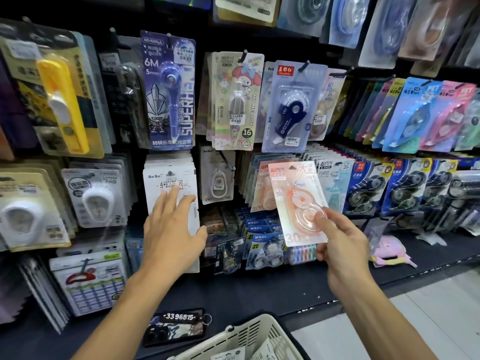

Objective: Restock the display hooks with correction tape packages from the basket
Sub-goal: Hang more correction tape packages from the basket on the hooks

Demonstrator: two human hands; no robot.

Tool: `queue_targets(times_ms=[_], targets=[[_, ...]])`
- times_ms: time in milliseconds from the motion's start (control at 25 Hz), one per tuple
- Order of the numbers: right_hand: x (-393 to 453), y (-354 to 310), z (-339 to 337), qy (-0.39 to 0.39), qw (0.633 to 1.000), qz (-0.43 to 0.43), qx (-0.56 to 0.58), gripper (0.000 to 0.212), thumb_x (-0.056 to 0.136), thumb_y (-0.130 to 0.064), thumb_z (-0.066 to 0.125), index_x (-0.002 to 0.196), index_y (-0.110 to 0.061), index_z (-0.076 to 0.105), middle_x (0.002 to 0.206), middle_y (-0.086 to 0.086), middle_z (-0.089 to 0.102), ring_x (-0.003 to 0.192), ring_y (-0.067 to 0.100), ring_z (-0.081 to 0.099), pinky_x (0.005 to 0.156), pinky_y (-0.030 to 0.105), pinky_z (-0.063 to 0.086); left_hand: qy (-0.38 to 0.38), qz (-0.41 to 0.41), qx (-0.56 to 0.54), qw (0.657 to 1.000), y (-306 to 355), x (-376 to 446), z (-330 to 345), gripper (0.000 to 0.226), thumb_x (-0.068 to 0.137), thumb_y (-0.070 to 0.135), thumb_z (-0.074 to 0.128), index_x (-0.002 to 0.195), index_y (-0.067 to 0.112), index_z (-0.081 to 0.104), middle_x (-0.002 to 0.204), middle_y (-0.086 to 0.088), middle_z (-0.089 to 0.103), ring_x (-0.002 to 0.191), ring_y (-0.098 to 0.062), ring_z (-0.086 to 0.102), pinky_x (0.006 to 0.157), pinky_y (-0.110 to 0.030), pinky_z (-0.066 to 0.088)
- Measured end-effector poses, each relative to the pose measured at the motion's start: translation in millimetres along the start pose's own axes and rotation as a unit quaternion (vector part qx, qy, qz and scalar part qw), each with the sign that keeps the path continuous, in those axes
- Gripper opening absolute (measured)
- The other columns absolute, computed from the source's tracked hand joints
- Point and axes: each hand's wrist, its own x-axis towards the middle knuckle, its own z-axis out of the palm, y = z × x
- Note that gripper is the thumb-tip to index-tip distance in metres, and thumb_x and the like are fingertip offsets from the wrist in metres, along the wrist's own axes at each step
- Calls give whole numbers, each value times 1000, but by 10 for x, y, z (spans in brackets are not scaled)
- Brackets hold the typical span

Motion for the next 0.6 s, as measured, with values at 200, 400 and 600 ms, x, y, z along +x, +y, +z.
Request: queue_targets(times_ms=[200, 400, 600], targets=[[25, -32, -11, -12, 1000, 0, 6, 29, 89, -18, 76, 118, -16, 72, 97, 11, 75, 45, 15, 44, 35, 21, 37, -14, 19, 3, 1000, -61, -20, 15, 73, 95, 35, 64, 159, 29, 28, 172, 8, -4, 158, -15, -8, 127, -45, 13], [46, -44, 24, -118, 991, 38, 41, 58, 92, 8, 62, 144, -14, 50, 135, 4, 54, 90, 25, 70, 73, 33, 61, -20, 46, 26, 998, -123, -8, 62, 74, 96, 34, 63, 159, 28, 26, 172, 6, -9, 157, -15, -15, 128, -44, 10], [-166, 427, 85, -164, 975, 122, -84, 25, 95, 3, 61, 116, -10, 64, 111, 10, 70, 81, 23, 76, 70, 31, 63, -6, 104, 83, 991, -185, -474, 448, 58, 94, 20, 59, 149, 15, 42, 163, -13, 29, 150, -32, 25, 119, -47, 28]])
